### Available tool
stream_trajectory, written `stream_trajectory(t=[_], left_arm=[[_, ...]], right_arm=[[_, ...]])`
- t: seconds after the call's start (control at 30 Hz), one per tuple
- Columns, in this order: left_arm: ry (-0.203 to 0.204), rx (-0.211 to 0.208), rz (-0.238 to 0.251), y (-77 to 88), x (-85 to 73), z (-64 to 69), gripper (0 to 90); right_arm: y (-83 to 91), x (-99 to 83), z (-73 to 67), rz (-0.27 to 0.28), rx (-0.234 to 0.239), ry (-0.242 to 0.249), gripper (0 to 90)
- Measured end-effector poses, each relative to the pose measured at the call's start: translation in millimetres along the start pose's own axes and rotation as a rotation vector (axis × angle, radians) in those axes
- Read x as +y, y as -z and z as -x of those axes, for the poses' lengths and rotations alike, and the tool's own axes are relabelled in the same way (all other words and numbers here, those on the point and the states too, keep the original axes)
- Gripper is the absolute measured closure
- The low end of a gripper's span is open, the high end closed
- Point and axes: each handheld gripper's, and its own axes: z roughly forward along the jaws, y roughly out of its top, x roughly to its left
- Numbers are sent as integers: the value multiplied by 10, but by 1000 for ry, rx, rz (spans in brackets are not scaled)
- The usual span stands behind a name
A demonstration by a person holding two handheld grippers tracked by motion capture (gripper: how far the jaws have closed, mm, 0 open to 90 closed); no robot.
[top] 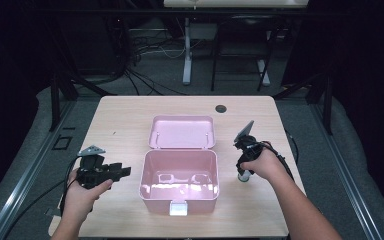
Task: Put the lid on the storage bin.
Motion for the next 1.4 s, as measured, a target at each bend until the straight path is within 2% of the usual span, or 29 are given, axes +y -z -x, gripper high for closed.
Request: stream_trajectory(t=[0.13, 0.17, 0.23, 0.33, 0.9, 0.97, 1.03, 1.13, 1.2, 1.4], left_arm=[[0, 2, 0, 3, -1, -3, 526], [-1, 2, -1, 1, -1, -4, 526], [0, 4, 0, -6, -3, -7, 526], [0, 3, -4, -9, -5, -13, 526], [2, 3, -3, -9, -7, -19, 525], [5, 4, -3, -10, -9, -24, 524], [9, 3, -5, -9, -9, -26, 524], [8, 3, -4, -8, -9, -24, 522], [5, 4, -3, -12, -9, -23, 522], [5, 4, -6, -18, -11, -24, 521]], right_arm=[[-29, 12, 3, 0, 1, 5, 489], [-23, 18, -2, -16, -9, 11, 489], [-45, 13, -7, 3, -5, 13, 490], [-35, 21, -2, -18, -7, 13, 490], [-39, 22, -9, -16, -13, 17, 502], [-42, 17, -3, 2, -12, 15, 502], [-19, 22, 1, -20, -16, 14, 503], [-19, 8, 5, 4, -10, 6, 503], [6, 8, 9, -12, -14, 14, 503], [71, 5, -7, 1, -16, 24, 503]])
